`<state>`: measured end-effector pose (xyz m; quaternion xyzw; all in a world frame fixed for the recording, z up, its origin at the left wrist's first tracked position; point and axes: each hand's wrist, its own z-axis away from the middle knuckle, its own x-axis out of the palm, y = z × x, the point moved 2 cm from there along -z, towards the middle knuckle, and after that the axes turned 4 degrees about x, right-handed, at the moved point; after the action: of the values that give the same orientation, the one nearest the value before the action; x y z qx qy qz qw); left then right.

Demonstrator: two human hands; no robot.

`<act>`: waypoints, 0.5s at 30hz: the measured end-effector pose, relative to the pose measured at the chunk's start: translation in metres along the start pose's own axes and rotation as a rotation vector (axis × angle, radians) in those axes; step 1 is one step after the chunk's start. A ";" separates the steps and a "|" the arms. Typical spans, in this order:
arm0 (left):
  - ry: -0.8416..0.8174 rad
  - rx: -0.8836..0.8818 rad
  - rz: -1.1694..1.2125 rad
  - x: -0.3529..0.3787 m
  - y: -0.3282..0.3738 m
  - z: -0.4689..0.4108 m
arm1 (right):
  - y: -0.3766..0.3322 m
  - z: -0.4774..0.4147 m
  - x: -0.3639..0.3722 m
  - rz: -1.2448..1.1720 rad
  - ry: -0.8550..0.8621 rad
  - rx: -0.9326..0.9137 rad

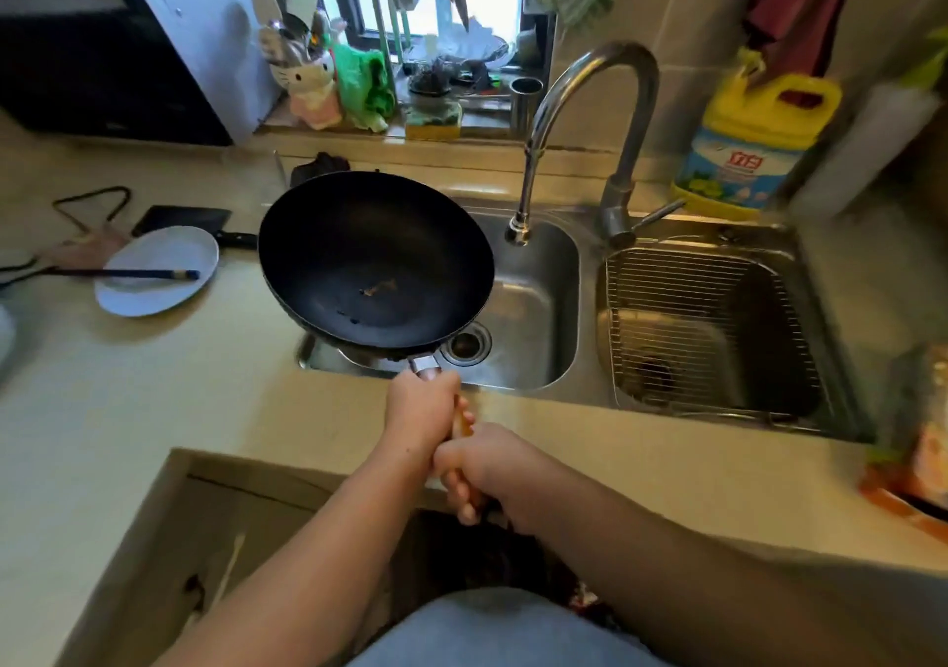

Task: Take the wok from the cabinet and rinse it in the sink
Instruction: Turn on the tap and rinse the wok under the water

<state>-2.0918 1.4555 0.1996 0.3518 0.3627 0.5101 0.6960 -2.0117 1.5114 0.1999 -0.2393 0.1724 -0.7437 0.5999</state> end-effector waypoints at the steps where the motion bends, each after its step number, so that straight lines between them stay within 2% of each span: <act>1: 0.023 -0.006 -0.009 0.009 0.002 -0.005 | -0.005 -0.004 -0.011 -0.003 -0.027 0.023; 8: 0.127 -0.138 0.012 0.050 0.004 -0.036 | -0.028 -0.020 -0.056 -0.124 -0.172 0.214; 15: 0.015 -0.198 -0.040 0.060 0.008 -0.064 | -0.044 -0.030 -0.057 -0.274 -0.128 0.245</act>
<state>-2.1379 1.5227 0.1669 0.2703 0.3228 0.5319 0.7347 -2.0549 1.5763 0.1907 -0.2325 0.0078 -0.8170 0.5276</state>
